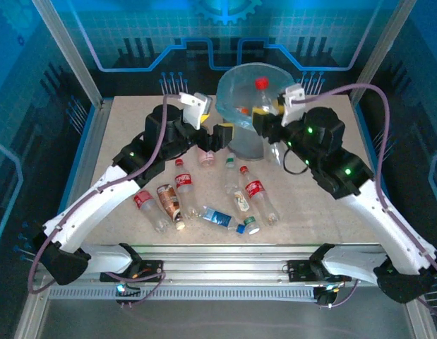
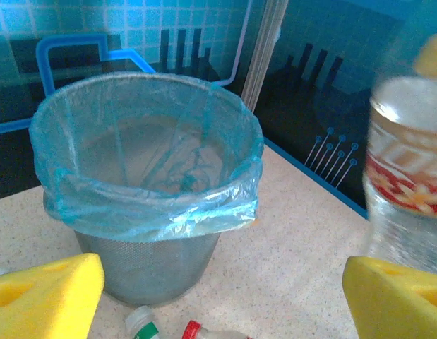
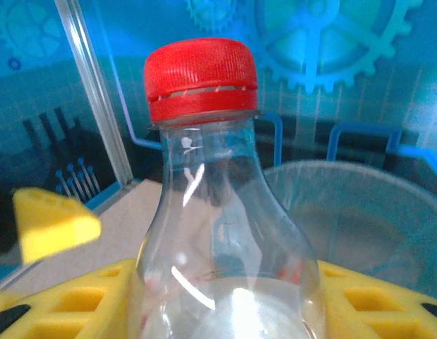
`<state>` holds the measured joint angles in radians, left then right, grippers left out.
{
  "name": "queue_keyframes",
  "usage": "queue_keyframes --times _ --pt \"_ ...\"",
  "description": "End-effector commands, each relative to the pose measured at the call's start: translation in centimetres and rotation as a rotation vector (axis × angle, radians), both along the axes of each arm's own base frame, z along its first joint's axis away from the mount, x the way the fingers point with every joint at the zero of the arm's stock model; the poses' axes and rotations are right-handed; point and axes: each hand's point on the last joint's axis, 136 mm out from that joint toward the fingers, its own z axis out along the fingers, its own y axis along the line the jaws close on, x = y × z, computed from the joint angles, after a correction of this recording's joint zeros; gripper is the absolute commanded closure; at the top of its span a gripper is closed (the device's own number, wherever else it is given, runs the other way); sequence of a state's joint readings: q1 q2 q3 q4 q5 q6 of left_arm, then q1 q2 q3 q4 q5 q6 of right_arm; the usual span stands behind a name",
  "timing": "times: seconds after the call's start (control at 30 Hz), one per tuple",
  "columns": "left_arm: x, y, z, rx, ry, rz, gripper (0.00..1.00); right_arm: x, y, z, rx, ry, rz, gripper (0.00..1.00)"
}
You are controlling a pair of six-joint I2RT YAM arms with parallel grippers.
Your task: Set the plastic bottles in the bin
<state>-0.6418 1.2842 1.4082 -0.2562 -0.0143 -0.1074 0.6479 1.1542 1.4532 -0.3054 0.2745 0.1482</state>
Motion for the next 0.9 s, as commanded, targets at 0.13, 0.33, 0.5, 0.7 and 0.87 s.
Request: queue_keyframes --times 0.13,0.33,0.5,0.7,0.87 --pt "2.3 0.4 3.8 -0.090 0.009 0.046 0.11 5.0 2.5 6.4 0.023 -0.219 -0.054 0.47" --pt "4.4 -0.3 2.2 -0.120 0.099 0.031 0.11 10.4 3.3 6.3 0.096 -0.213 -0.094 0.47" --pt "4.6 -0.6 -0.2 -0.068 0.162 0.007 0.11 12.8 4.0 5.3 0.106 -0.189 -0.090 0.47" --pt "4.5 -0.4 -1.8 -0.024 0.188 -0.015 0.13 15.0 4.0 3.3 0.117 -0.148 -0.103 0.48" --pt "4.4 0.2 -2.9 -0.024 0.192 -0.005 0.14 17.1 3.2 1.8 0.141 -0.126 -0.134 0.48"
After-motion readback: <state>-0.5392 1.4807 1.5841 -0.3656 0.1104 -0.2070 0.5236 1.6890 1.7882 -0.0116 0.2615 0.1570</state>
